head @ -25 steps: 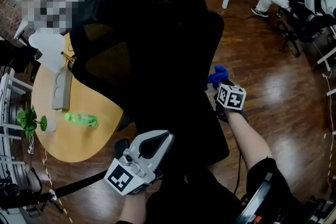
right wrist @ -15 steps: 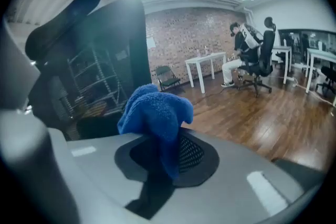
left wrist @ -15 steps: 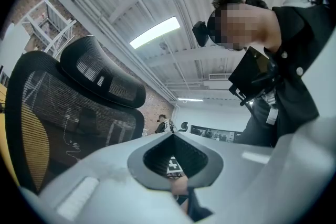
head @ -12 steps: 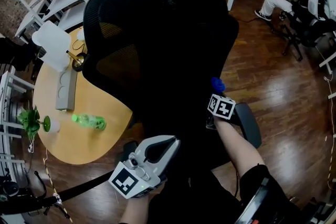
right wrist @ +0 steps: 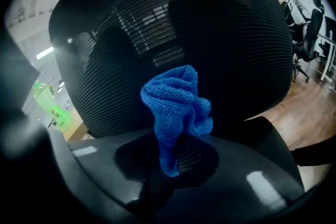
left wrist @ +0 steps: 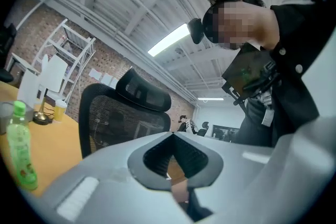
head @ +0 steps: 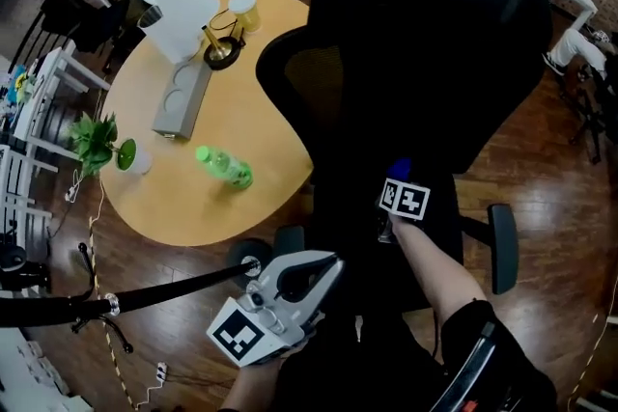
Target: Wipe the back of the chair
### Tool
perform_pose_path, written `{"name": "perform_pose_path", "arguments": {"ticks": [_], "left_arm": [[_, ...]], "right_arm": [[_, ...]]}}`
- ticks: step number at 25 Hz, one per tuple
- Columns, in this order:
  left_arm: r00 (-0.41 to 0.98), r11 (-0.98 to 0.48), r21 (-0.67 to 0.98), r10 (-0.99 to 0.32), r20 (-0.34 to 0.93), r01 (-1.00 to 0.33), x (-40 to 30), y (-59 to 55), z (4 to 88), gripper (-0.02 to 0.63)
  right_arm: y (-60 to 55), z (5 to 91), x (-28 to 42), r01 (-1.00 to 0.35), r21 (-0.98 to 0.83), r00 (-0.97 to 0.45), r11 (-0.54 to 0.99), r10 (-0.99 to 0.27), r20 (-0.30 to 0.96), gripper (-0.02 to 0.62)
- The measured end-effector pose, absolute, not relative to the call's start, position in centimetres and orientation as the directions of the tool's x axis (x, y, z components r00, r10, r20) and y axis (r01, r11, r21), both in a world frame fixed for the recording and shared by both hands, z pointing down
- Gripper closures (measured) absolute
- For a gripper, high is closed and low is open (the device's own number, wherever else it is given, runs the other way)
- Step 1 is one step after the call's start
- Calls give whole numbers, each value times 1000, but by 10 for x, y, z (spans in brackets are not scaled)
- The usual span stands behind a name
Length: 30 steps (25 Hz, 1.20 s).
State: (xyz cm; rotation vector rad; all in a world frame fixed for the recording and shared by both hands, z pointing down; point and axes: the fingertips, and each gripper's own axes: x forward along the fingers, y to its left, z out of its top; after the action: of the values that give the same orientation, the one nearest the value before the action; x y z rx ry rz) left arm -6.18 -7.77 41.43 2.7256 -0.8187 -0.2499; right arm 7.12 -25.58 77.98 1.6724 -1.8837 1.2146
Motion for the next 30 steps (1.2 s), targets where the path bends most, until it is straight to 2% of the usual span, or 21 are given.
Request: {"name": "perform_pose_path", "arguments": {"ticks": [4, 8, 11, 14, 18, 22, 26, 30], "left_arm": [[769, -744, 323, -635, -74, -584, -97, -64, 417, 604], [715, -696, 318, -695, -73, -644, -124, -50, 418, 604], [682, -667, 315, -727, -77, -675, -137, -43, 418, 604], [669, -662, 301, -737, -93, -687, -141, -41, 414, 604], [691, -697, 277, -710, -138, -661, -128, -39, 394, 604], [741, -761, 231, -646, -182, -607, -100, -38, 364, 604], [802, -839, 154, -545, -245, -523, -65, -48, 335, 604], [840, -886, 120, -462, -284, -447, -29, -55, 317, 604]], "right_arm": [[-250, 788, 11, -921, -387, -334, 41, -593, 733, 540], [-240, 781, -59, -872, -437, -483, 221, -538, 691, 540], [-234, 740, -112, -767, -485, -641, 419, -521, 564, 540], [-234, 667, -135, -650, -540, -755, 535, -532, 383, 540], [-211, 561, -113, -555, -520, -816, 649, -547, 188, 540], [-165, 462, -52, -520, -446, -823, 728, -566, 36, 540], [-128, 384, 10, -578, -315, -773, 753, -629, -83, 540], [-102, 344, 56, -644, -239, -715, 726, -683, -149, 540]]}}
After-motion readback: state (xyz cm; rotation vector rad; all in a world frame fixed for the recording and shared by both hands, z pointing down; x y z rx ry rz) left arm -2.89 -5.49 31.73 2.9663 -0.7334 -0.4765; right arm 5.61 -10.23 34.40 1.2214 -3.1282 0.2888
